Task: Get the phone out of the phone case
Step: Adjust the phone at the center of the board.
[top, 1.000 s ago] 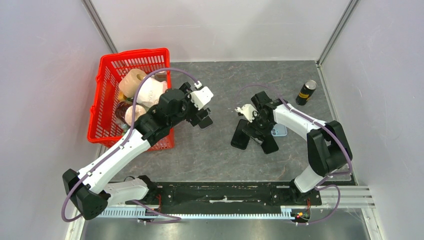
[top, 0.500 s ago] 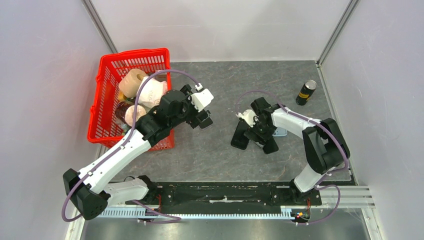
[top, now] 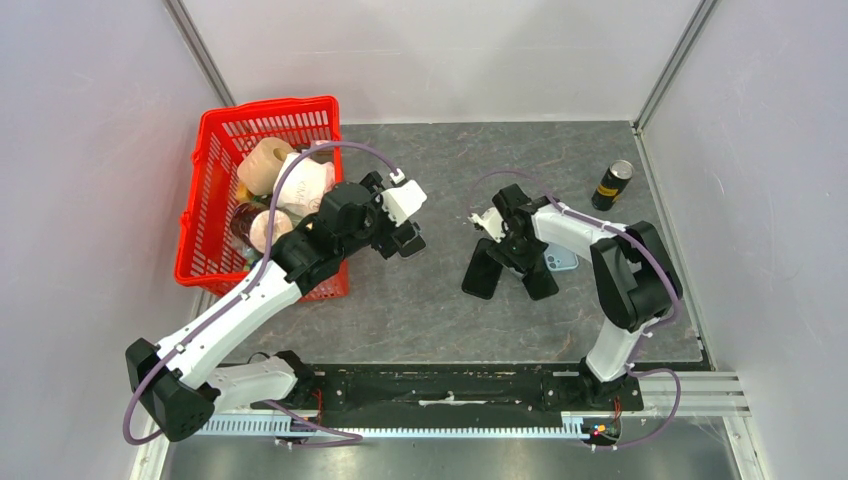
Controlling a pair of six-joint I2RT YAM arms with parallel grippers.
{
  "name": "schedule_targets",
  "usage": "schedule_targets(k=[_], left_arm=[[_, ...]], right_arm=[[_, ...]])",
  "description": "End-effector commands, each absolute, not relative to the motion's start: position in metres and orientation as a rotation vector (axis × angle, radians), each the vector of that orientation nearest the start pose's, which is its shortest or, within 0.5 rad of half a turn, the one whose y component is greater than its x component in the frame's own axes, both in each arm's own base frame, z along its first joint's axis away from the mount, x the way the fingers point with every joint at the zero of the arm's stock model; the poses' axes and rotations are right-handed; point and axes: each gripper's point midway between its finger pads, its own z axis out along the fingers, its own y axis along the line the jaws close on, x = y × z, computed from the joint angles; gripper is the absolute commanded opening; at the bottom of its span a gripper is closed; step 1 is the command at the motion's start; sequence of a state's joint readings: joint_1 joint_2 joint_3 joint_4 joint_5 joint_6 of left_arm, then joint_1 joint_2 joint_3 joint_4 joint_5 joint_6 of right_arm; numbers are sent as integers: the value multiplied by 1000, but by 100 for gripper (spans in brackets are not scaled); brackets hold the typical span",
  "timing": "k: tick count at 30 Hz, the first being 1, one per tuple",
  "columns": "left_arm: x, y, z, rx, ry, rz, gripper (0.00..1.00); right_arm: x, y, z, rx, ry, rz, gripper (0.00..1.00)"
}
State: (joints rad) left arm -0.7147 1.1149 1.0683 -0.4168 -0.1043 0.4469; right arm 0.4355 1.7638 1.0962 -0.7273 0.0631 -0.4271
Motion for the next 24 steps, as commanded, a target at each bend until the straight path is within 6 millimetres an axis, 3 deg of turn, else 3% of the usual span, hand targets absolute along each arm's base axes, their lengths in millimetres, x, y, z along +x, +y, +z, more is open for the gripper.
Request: schedule_targets(k=[1, 15, 20, 24], left_arm=[[294, -204, 267, 1036, 1692, -48, 93], [295, -203, 267, 1035, 1690, -37, 93], [295, -201, 271, 1032, 1679, -31, 93], [294, -201, 272, 1031, 1677, -35, 93]], right_arm=[[320, 117, 0, -1147, 2664, -73, 59], [367, 125, -1, -938, 2687, -88, 53], [362, 133, 41, -942, 2620, 15, 63], [333, 134, 73, -1032, 2576, 110, 72]])
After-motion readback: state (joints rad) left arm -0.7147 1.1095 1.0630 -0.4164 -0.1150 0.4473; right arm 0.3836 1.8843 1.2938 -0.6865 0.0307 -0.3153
